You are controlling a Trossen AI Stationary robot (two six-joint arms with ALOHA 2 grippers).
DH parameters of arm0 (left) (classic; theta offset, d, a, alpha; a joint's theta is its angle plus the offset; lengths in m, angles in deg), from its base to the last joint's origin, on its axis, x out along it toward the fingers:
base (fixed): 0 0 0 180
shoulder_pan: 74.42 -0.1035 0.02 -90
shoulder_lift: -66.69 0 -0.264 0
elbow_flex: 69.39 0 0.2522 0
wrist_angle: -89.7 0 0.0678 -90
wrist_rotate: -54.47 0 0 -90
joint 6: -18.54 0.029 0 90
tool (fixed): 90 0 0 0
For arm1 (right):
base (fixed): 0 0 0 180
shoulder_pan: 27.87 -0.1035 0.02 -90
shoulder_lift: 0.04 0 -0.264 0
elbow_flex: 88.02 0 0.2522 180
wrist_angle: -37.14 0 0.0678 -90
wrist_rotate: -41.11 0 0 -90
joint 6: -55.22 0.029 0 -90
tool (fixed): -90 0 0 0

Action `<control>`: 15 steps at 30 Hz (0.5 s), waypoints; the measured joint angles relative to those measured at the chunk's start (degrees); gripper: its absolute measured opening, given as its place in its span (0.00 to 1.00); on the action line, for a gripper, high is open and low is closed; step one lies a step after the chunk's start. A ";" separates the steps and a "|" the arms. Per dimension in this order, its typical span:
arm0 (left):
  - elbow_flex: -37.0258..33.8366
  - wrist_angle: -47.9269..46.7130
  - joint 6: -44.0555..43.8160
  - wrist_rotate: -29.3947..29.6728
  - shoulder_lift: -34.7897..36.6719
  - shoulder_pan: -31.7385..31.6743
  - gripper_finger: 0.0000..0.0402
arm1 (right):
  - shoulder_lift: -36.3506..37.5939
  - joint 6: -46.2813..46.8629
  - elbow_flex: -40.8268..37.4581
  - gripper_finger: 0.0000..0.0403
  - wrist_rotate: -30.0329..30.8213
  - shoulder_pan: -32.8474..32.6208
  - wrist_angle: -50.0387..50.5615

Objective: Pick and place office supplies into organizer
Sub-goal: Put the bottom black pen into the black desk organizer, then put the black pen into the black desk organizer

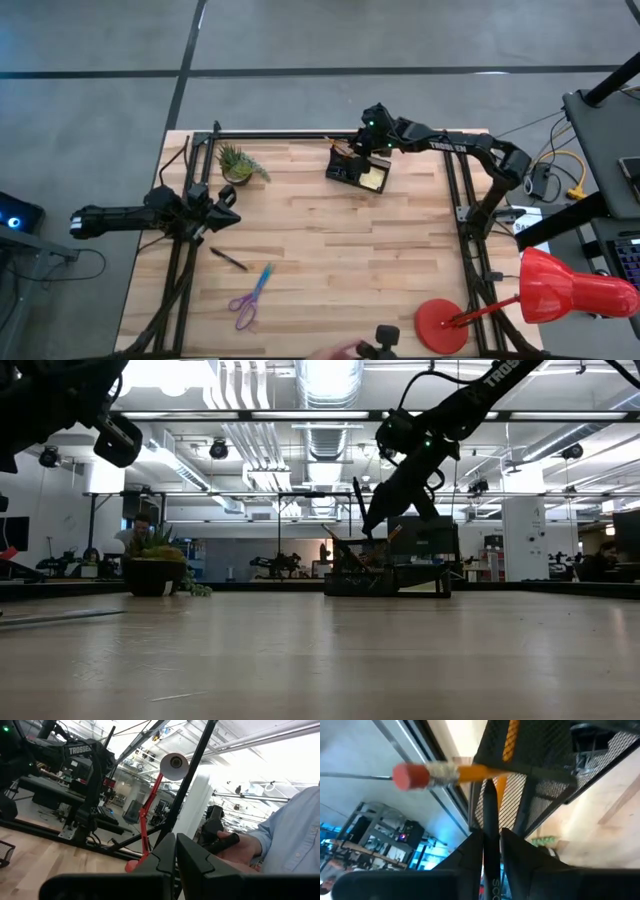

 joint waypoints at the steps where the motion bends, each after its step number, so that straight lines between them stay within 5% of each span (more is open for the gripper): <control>1: 0.00 0.04 0.00 0.02 -0.05 0.00 0.00 | 0.00 -0.30 0.00 0.16 -0.03 0.06 0.50; 15: -0.02 0.39 0.02 -0.01 0.02 -0.02 0.00 | 0.02 -0.81 -0.02 0.19 -0.26 -0.02 0.09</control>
